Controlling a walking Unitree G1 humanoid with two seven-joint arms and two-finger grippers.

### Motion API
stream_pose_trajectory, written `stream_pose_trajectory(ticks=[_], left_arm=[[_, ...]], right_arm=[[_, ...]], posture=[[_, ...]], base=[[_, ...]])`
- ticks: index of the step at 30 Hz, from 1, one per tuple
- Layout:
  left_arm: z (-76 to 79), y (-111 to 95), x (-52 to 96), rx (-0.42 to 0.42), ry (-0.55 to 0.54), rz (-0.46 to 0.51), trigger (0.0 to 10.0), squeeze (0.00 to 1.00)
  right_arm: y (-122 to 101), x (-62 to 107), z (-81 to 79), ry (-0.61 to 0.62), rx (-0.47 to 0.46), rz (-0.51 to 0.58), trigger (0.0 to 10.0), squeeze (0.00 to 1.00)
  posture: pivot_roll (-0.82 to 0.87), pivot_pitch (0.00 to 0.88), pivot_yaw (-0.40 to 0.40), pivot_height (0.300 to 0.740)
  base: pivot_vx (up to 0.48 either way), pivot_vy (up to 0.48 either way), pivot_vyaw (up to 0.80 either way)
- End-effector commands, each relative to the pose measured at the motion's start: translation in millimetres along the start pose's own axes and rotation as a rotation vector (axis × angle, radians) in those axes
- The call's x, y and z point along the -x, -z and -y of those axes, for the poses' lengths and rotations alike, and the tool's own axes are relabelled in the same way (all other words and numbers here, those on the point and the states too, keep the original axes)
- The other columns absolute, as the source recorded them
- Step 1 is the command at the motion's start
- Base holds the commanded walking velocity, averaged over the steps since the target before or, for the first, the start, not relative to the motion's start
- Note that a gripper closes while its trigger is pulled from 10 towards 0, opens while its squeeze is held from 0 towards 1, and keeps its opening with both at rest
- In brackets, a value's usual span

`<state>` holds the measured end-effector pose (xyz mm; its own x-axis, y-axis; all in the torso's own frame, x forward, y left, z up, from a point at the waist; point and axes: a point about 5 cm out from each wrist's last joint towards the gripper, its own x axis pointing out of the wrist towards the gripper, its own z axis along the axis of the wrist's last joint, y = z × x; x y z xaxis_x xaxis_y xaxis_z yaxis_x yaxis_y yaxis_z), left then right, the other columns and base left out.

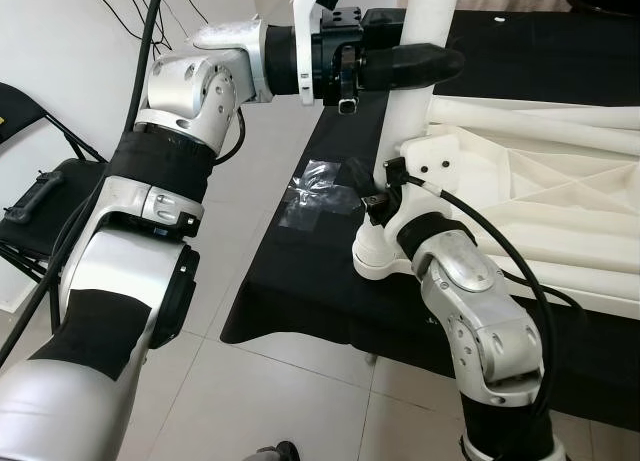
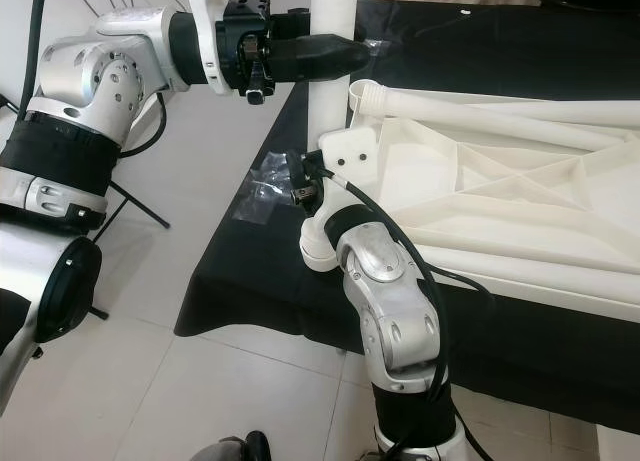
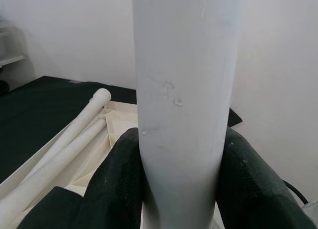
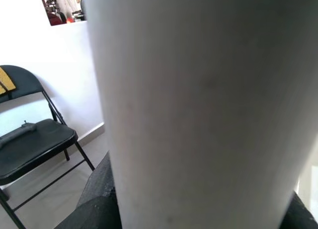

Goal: Building children table

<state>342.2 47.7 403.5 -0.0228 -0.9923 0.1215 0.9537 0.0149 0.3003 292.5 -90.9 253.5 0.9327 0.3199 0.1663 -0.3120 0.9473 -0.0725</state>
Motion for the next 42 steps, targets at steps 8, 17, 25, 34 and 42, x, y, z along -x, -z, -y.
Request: stream_pose_trajectory(ticks=[8,17,25,34,42], left_arm=[[5.2,4.3,-10.4,0.014,0.090,-0.030,0.0,0.00],[16.9,7.5,-16.4,0.001,0.185,-0.041,0.0,0.00],[25.2,9.7,-19.2,-0.004,0.213,-0.023,0.0,0.00],[30.4,5.9,-17.5,-0.028,0.191,0.038,0.0,0.00],[34.8,-6.0,-17.6,-0.052,0.179,0.120,0.0,0.00]], right_arm=[[2.9,2.8,-21.5,-0.177,-0.058,0.019,10.0,1.00],[-3.8,6.1,7.1,-0.605,0.108,0.013,10.0,0.00],[-5.4,-19.0,38.1,-0.727,0.157,-0.036,10.0,0.00],[-14.1,-31.5,31.6,-0.868,0.031,0.020,0.0,0.00],[-26.7,-23.8,15.3,-1.075,-0.280,0.177,0.0,0.00]], posture=[[-0.01,0.209,0.115,0.740],[-0.01,0.216,0.106,0.740],[-0.01,0.234,0.094,0.740],[0.00,0.230,0.081,0.740],[-0.02,0.214,0.074,0.740]], base=[[0.000,0.000,0.00],[0.000,0.000,0.00],[0.000,0.000,0.00],[0.000,0.000,0.00],[0.000,0.000,0.00]])
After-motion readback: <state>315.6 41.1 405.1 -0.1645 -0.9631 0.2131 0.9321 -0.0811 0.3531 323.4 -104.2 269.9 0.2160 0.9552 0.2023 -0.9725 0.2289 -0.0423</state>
